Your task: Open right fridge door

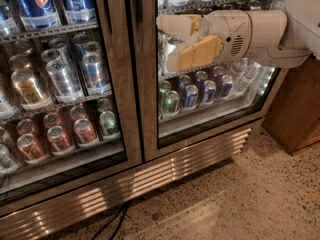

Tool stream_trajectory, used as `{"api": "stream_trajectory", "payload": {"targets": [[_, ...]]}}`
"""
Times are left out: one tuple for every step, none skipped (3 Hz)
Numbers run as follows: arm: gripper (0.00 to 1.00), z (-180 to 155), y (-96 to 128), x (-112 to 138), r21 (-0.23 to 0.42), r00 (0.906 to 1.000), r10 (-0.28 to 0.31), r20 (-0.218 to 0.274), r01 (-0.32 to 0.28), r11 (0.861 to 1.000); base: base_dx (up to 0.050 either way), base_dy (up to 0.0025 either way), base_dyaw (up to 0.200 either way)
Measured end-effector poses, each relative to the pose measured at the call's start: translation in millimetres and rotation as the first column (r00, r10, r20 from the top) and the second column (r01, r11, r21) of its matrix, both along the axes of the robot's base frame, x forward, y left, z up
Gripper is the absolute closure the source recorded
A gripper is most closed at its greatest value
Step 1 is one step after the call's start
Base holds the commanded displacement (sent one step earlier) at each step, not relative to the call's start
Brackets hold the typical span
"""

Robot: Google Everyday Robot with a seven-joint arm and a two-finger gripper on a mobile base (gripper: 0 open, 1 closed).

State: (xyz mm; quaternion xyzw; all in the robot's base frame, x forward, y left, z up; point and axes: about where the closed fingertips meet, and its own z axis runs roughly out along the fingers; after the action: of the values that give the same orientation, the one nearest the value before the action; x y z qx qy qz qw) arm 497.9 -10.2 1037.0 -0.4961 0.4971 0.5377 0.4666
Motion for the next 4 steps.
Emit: {"api": "stream_trajectory", "payload": {"targets": [[0.00, 9.0, -6.7, 31.6, -0.016, 0.9987, -0.042, -0.028, 0.042, 0.999, 0.000, 0.00000, 0.000], [0.00, 22.9, -15.7, 78.8, -0.060, 0.9892, -0.125, -0.075, 0.121, 0.991, 0.000, 0.00000, 0.000], [0.00, 22.9, -15.6, 78.8, -0.060, 0.9892, -0.125, -0.075, 0.121, 0.991, 0.000, 0.00000, 0.000], [0.00, 16.2, -8.0, 63.7, -0.016, 0.9939, -0.088, -0.066, 0.088, 0.996, 0.000, 0.00000, 0.000]]}}
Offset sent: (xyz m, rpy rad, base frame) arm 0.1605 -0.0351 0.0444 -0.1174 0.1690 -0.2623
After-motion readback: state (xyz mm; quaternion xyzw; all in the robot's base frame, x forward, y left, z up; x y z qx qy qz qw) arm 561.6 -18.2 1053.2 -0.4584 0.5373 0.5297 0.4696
